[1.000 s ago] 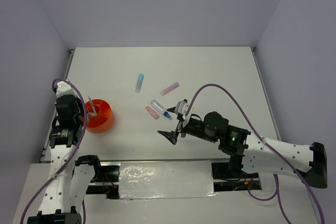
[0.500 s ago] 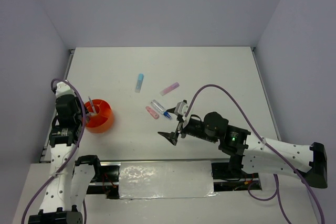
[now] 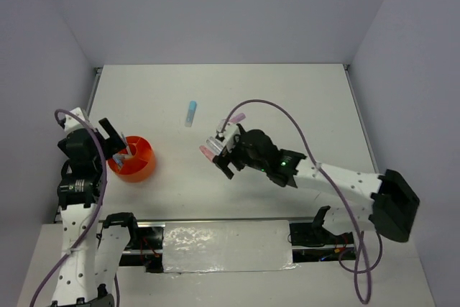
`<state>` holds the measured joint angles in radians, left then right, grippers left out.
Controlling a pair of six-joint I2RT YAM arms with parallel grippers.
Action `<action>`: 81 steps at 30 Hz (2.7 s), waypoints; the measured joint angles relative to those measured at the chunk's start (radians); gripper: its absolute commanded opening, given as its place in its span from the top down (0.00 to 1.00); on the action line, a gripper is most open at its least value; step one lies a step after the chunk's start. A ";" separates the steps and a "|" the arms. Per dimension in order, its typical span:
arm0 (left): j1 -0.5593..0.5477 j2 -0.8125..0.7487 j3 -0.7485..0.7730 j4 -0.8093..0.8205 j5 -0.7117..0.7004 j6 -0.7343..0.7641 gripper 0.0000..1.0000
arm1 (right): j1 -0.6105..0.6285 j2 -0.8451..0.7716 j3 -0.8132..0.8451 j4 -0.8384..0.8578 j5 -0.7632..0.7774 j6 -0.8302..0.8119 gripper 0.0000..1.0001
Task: Sort the stationery into containers
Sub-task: Place the stationery in the storage box, then pick up the stationery from the center of the board, then place the stationery in the storage box.
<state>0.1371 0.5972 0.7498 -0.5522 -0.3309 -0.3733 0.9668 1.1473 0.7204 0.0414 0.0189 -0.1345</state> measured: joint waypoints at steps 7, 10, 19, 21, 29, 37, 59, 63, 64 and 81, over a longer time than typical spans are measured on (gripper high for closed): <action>-0.001 0.076 0.253 -0.110 0.156 -0.052 0.01 | -0.010 0.455 0.292 -0.170 0.066 0.025 0.30; -0.007 0.068 0.259 -0.136 0.235 -0.052 0.01 | -0.012 0.590 0.405 -0.227 0.089 0.046 0.34; -0.101 0.015 0.251 -0.190 0.298 -0.042 0.01 | -0.024 0.766 0.587 -0.322 0.110 0.087 0.39; -0.124 0.014 0.251 -0.191 0.283 -0.039 0.01 | -0.025 0.787 0.598 -0.328 0.112 0.090 0.40; -0.169 0.014 0.251 -0.202 0.247 -0.019 0.01 | -0.025 0.851 0.613 -0.351 0.098 0.102 0.48; -0.169 0.014 0.251 -0.206 0.251 -0.020 0.01 | -0.020 0.856 0.618 -0.344 0.067 0.122 0.82; -0.172 -0.110 0.015 0.091 0.769 -0.472 0.05 | 0.194 0.164 0.293 0.055 0.022 0.245 1.00; -0.172 -0.111 0.013 0.129 0.816 -0.519 0.05 | 0.254 0.175 0.294 0.055 0.077 0.237 1.00; -0.173 -0.111 0.013 0.134 0.825 -0.524 0.06 | 0.259 0.180 0.295 0.055 0.091 0.235 1.00; -0.173 -0.068 0.013 0.133 0.877 -0.488 0.49 | 0.314 0.283 0.445 0.002 0.234 0.177 1.00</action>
<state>-0.0357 0.5289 0.7628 -0.4194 0.5461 -0.8616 1.2804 1.4300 1.1652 0.0429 0.2527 0.0425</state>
